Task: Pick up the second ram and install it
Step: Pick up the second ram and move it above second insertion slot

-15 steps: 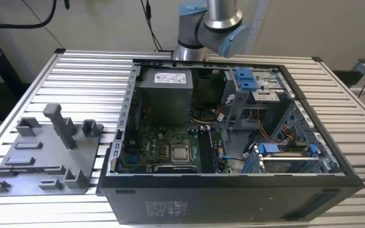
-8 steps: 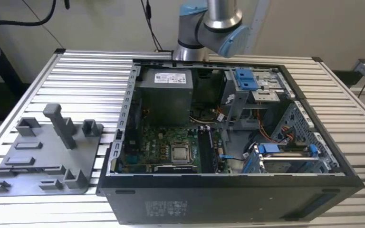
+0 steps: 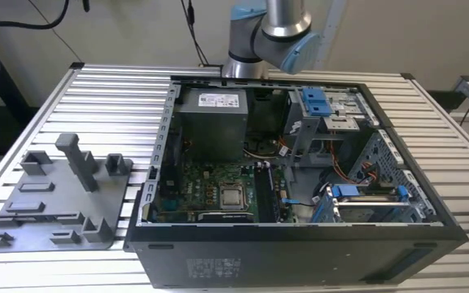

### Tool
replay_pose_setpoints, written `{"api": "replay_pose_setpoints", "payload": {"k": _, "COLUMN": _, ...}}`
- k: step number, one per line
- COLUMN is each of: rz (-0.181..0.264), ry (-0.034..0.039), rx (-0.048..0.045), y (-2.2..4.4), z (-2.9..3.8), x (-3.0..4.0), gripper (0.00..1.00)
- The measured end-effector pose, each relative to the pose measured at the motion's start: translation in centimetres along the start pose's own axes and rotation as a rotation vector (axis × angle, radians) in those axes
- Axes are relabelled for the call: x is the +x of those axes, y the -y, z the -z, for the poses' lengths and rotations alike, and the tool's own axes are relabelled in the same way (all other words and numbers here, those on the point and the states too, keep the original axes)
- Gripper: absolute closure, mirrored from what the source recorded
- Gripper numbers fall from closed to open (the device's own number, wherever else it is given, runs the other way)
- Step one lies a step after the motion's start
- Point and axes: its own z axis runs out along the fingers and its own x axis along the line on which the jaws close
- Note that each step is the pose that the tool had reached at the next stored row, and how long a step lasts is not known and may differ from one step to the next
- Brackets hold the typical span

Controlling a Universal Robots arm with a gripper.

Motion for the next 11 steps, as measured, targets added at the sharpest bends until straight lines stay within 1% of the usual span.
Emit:
{"api": "replay_pose_setpoints", "payload": {"k": 3, "rz": 0.049, "ry": -0.0021, "rx": 0.0006, "y": -0.02, "z": 0.00, "x": 0.00, "gripper": 0.89}}
{"api": "replay_pose_setpoints", "payload": {"k": 8, "rz": 0.104, "ry": -0.0040, "rx": 0.0008, "y": -0.02, "z": 0.00, "x": 0.00, "gripper": 0.89}}
{"api": "replay_pose_setpoints", "payload": {"k": 11, "rz": 0.153, "ry": -0.0064, "rx": 0.0020, "y": -0.04, "z": 0.00, "x": -0.01, "gripper": 0.89}}
